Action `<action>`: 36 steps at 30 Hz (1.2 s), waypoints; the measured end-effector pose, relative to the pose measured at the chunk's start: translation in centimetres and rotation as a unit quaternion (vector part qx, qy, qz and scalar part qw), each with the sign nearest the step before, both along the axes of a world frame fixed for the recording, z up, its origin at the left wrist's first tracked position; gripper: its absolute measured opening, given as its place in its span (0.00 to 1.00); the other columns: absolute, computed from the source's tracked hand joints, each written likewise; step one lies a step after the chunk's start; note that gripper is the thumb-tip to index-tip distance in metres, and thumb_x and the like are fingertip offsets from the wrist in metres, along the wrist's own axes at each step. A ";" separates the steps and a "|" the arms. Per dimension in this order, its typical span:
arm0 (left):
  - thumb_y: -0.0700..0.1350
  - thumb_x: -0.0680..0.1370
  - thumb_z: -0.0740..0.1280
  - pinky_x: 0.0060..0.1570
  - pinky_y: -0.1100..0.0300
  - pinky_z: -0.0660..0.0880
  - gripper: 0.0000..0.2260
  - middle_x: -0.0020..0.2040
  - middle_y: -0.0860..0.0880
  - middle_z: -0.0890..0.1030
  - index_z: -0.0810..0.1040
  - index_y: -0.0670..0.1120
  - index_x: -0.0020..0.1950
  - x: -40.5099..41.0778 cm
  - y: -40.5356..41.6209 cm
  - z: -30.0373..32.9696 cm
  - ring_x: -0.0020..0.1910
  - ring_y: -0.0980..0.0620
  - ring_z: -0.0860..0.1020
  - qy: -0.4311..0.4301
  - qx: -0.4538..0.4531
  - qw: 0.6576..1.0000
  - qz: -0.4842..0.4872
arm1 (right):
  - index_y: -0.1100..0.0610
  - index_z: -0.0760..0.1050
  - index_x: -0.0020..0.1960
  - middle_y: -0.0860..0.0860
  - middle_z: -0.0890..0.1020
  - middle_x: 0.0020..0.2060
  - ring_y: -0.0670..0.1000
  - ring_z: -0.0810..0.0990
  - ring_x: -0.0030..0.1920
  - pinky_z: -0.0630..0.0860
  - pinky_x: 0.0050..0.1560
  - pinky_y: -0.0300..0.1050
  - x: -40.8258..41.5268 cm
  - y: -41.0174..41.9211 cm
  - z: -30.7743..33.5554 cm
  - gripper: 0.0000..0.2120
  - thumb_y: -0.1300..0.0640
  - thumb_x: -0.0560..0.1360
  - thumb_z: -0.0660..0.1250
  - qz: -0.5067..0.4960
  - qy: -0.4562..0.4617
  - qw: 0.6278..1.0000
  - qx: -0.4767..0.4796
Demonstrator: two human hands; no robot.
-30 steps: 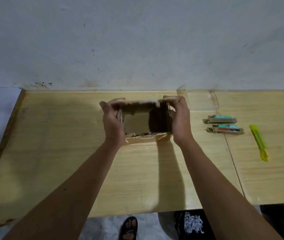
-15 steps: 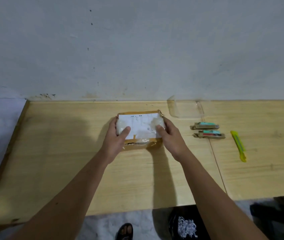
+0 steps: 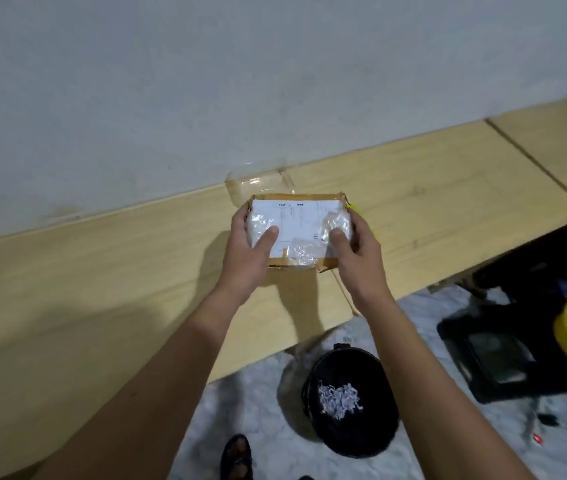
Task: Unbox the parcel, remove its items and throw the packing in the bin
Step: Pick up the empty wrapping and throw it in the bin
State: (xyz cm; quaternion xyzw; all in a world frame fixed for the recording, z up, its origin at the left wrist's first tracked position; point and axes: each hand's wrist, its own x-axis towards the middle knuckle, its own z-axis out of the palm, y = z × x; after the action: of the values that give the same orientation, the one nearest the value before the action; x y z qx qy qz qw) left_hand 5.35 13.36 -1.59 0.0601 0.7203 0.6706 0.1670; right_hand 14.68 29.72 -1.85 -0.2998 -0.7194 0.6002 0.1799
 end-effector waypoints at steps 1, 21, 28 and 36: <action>0.42 0.82 0.70 0.61 0.65 0.78 0.27 0.68 0.56 0.78 0.66 0.51 0.79 1.3 2.1 0.2 0.62 0.65 0.78 0.001 0.004 1.000 -0.021 | 0.49 0.68 0.77 0.46 0.81 0.66 0.47 0.80 0.65 0.77 0.68 0.55 2.1 1.6 0.4 0.23 0.54 0.83 0.64 -0.026 0.002 1.000 -0.001; 0.42 0.80 0.74 0.74 0.43 0.73 0.33 0.76 0.48 0.75 0.63 0.47 0.82 27.2 13.1 -14.1 0.74 0.49 0.75 -0.103 -0.148 0.948 -0.263 | 0.50 0.68 0.76 0.49 0.80 0.66 0.52 0.82 0.62 0.80 0.63 0.60 34.0 6.9 -13.1 0.26 0.54 0.79 0.70 -0.271 -0.140 0.944 -0.124; 0.43 0.80 0.74 0.81 0.49 0.61 0.39 0.82 0.45 0.65 0.56 0.43 0.84 26.8 11.7 -16.2 0.81 0.49 0.65 -0.097 -0.207 0.937 -0.264 | 0.56 0.65 0.78 0.52 0.74 0.73 0.50 0.74 0.71 0.71 0.74 0.51 33.6 5.6 -15.1 0.30 0.59 0.79 0.71 -0.243 -0.164 0.944 -0.153; 0.48 0.82 0.71 0.79 0.55 0.57 0.37 0.85 0.48 0.59 0.54 0.45 0.85 25.4 11.1 -15.7 0.84 0.49 0.57 -0.064 -0.232 0.930 -0.277 | 0.52 0.68 0.77 0.50 0.74 0.74 0.49 0.71 0.75 0.68 0.76 0.49 33.2 5.2 -15.6 0.30 0.58 0.78 0.73 -0.213 -0.176 0.949 -0.151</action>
State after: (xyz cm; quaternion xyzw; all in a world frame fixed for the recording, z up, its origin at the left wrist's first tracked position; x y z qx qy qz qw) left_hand 30.72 24.45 -17.29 0.1738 0.7981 0.4147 0.4010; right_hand 47.92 34.95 -17.46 -0.5705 -0.5602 0.5872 0.1263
